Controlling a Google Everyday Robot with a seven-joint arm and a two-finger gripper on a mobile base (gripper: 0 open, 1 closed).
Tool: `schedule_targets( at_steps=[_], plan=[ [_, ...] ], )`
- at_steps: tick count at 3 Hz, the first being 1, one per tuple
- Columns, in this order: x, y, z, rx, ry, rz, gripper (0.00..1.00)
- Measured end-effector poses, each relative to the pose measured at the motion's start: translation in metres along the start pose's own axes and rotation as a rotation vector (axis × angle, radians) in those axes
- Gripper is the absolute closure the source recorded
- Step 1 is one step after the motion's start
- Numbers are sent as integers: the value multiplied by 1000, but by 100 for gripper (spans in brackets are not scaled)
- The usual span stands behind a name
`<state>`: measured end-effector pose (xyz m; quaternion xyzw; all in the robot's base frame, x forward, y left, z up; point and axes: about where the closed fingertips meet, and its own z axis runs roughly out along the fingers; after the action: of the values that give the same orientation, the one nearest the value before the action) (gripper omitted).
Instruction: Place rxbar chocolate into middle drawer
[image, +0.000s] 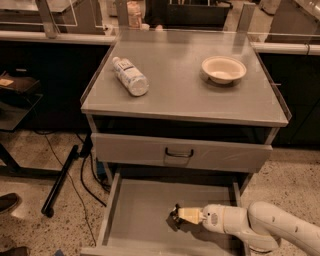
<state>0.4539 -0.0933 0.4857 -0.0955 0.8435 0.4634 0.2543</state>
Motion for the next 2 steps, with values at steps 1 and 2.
schedule_targets(
  at_steps=[1, 2],
  plan=[
    [1, -1, 1, 0, -1, 6, 100],
    [11, 4, 21, -52, 18, 42, 100]
  ],
)
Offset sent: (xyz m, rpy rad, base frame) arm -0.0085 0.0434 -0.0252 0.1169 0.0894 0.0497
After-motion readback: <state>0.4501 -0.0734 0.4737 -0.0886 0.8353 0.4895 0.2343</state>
